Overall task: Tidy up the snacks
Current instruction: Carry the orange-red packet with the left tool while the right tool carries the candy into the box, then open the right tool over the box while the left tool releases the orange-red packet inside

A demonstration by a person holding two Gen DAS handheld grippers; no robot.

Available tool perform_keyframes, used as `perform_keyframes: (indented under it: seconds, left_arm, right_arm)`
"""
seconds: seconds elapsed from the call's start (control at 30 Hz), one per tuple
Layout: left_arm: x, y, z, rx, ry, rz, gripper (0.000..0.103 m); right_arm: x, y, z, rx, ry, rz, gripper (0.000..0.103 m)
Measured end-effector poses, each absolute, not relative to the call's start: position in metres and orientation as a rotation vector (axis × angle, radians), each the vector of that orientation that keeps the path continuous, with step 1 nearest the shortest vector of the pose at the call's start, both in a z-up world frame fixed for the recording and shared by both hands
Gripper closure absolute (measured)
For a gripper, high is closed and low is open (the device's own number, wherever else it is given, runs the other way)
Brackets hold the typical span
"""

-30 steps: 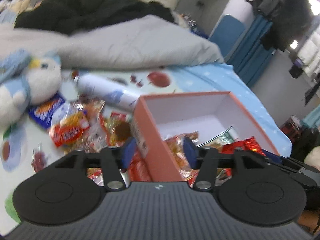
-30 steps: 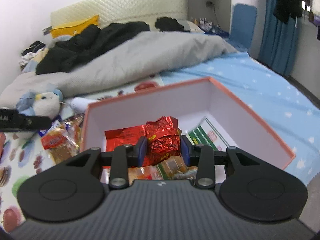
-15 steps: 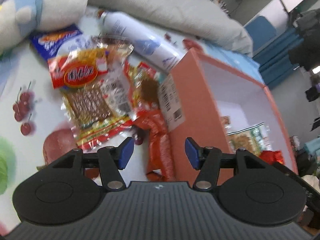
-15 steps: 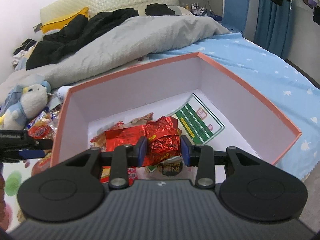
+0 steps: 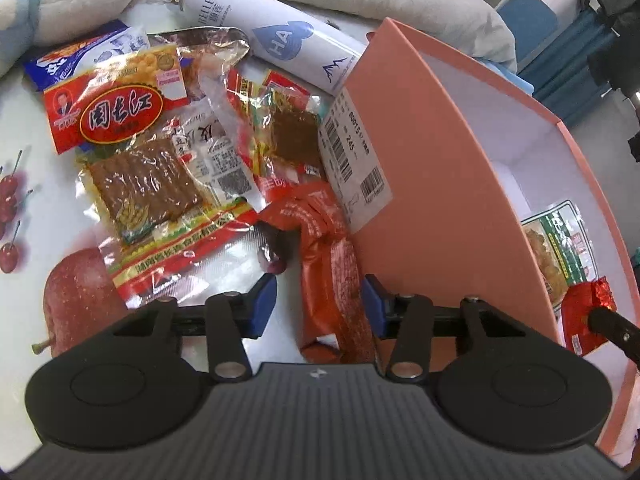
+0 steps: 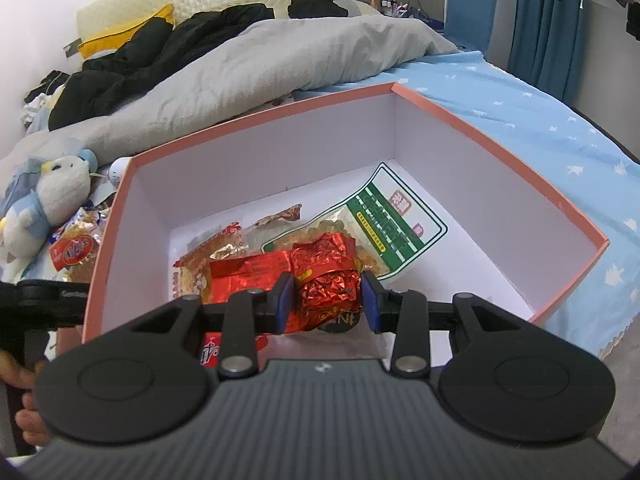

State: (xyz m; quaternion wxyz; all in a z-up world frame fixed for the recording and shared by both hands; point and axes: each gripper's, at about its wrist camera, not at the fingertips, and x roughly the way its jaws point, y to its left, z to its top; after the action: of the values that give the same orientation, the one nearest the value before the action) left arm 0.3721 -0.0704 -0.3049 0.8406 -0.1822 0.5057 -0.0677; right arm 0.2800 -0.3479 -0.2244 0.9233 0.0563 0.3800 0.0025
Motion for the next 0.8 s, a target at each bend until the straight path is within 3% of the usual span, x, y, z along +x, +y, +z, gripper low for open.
perform_keyframes:
  seconds: [0.07,0.3,0.8]
  left_arm:
    - [0.375,-0.070,-0.306,-0.394,1.079,-0.144,0.072]
    - [0.374,-0.066,-0.295,-0.402,1.071,-0.135,0.089]
    - [0.351,-0.038,-0.205,-0.428,0.937,-0.137,0.092]
  right_arm:
    - [0.280,-0.346,-0.224,0.110,0.781,0.009,0.064]
    - [0.280,-0.340,-0.223,0.096,0.782,0.022,0.064]
    - [0.284,-0.330,-0.211,0.076,0.760,0.052,0.064]
